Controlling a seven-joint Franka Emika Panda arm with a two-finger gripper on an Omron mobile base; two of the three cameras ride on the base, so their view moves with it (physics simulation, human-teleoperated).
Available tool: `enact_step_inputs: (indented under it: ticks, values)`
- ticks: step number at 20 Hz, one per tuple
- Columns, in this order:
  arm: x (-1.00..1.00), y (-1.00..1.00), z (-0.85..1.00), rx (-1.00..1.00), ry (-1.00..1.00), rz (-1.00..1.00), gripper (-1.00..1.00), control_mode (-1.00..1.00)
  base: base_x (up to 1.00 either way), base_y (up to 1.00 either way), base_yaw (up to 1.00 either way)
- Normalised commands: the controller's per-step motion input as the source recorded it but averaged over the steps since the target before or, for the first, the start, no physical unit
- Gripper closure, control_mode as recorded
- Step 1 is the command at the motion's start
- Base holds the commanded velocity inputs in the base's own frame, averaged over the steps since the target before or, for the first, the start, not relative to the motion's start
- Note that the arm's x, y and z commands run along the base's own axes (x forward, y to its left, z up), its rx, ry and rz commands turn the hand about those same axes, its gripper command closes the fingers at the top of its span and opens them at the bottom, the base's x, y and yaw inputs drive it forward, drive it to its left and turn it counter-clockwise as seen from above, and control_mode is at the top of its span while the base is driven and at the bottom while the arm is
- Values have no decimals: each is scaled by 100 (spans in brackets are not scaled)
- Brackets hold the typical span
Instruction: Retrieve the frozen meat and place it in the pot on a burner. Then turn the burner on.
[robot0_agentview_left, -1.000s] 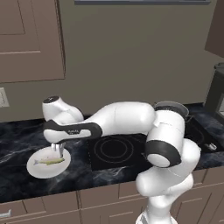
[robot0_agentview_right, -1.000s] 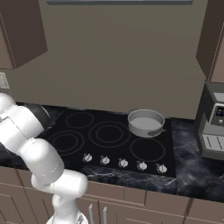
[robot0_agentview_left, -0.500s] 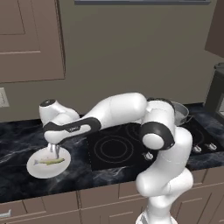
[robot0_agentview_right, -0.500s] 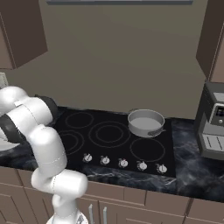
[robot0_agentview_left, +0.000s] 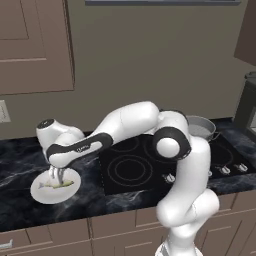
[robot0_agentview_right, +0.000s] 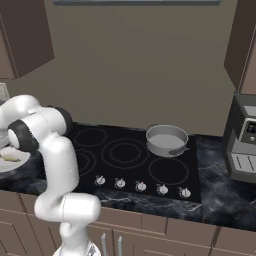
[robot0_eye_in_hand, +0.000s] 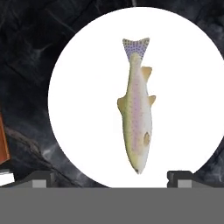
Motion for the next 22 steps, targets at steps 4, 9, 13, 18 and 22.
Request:
enact_step_inputs:
  ticks: [4,9,13,18,22]
  values:
    - [12,11,-24,-1,0,0,-100,-100,0,0,0]
    - [16,2,-14,0,0,0,-100,-100,0,0,0]
    - [35,1,-16,0,0,0,-100,-100,0,0,0]
    - [29,0,-22,0,2,0,-100,-100,0,0,0]
    - [-1,5,-24,0,2,0,-100,-100,0,0,0]
